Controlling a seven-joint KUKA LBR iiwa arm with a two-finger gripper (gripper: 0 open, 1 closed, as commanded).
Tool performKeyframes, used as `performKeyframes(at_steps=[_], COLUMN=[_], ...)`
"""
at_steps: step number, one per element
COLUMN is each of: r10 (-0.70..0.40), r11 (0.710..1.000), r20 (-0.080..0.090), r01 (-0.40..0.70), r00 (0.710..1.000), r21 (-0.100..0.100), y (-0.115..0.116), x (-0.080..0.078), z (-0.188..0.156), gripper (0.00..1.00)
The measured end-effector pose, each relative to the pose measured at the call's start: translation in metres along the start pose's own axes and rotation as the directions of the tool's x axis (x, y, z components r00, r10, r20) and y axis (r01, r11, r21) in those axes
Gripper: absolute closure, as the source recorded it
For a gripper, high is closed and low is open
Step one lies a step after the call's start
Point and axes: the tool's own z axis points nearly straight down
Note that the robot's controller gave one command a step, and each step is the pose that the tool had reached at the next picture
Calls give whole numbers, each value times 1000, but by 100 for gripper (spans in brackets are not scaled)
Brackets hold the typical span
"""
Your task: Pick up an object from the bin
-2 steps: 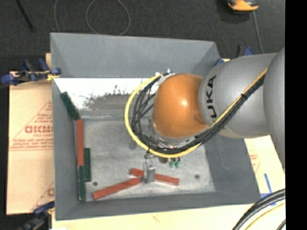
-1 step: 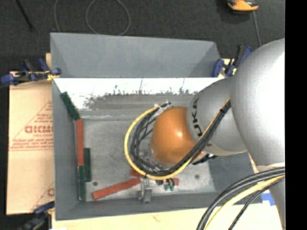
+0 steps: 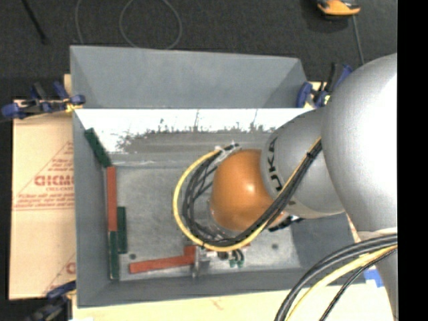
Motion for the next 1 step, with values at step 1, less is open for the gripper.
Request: performKeyframes(at_steps=[1], r10=[-43], r11=[999], r20=[7], r01=[43], r00=[999], r21=[1], y=[46], x=[-59], z=[-134], gripper=[100])
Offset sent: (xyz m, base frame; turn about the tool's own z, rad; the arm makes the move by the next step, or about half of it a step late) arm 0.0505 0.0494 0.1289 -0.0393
